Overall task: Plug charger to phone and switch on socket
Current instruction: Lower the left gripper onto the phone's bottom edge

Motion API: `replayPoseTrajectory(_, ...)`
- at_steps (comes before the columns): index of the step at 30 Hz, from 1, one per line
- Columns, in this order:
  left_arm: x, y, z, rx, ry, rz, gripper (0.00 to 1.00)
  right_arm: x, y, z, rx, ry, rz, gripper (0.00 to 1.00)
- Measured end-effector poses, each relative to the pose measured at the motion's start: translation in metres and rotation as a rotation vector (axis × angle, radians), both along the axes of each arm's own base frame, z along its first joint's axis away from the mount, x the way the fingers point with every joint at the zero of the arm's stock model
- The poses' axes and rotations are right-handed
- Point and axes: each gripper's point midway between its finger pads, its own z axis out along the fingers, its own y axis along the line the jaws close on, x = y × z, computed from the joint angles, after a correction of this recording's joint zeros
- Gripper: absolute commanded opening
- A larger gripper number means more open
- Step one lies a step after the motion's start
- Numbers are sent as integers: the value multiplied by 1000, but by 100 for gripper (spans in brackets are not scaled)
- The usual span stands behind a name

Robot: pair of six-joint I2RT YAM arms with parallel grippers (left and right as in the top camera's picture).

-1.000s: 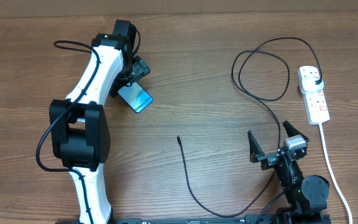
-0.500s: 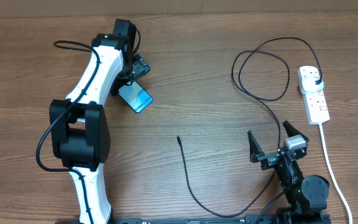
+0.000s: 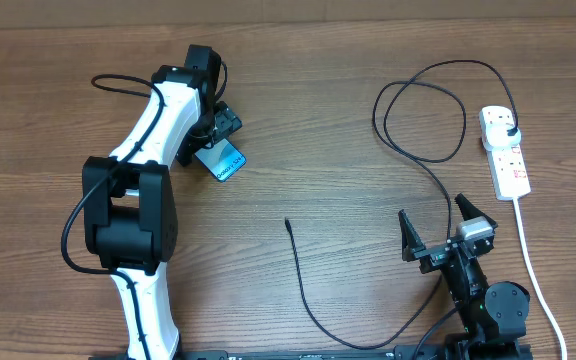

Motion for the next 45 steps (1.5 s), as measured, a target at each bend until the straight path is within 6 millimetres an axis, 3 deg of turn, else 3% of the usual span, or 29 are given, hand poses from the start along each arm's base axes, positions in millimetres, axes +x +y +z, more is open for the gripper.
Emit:
replayPoseTrajectory(23,-1,0,-5,-1,-1,15,100,0,0,0,0,0,-1,100)
replayPoseTrajectory(33,-9,2,-21,2,17,18,100,0,0,0,0,0,0,100)
replayPoseTrajectory(45,6,0,-19,-5,-46,19,100,0,0,0,0,0,0,100)
